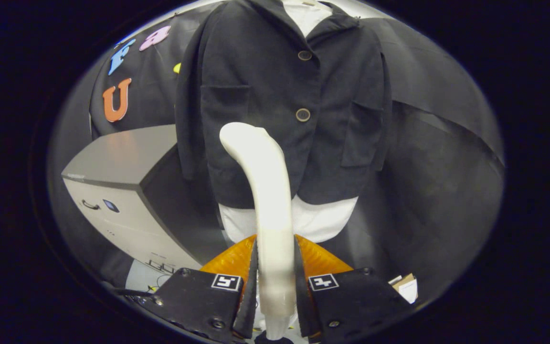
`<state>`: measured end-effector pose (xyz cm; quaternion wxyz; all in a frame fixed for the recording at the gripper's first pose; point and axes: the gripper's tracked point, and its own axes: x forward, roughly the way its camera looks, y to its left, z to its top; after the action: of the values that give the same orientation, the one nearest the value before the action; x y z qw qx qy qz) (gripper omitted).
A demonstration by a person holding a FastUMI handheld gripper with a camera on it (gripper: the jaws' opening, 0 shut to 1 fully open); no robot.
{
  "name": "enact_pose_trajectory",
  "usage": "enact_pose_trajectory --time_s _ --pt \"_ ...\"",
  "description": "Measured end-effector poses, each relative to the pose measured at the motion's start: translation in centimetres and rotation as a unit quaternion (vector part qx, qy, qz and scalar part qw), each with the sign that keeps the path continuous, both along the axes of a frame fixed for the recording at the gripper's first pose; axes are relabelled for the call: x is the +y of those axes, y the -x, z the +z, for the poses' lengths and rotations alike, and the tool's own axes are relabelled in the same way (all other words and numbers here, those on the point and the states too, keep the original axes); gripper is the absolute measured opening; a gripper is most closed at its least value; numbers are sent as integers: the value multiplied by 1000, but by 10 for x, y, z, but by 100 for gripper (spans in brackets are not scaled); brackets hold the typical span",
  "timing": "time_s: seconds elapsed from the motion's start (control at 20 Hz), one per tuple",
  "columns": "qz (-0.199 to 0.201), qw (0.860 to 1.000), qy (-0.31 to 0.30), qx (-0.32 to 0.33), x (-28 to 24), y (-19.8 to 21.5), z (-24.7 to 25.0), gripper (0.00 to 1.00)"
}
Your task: Iron the clothes twice with a garment steamer, once on the left side and once on the right side.
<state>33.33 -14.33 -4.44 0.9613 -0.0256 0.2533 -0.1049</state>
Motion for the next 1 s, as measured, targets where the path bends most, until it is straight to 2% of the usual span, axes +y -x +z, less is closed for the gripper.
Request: enact_pose_trajectory --time_s 0.2,0.4,0.6,1.0 --pt "-2 1000 -7 15 -1 2 -15 39" --pt "0 1000 -25 11 -4 9 -10 39" --pt "-8 999 -45 -19 -24 24 21 38" --pt "-42 990 -67 -120 -85 61 119 38"
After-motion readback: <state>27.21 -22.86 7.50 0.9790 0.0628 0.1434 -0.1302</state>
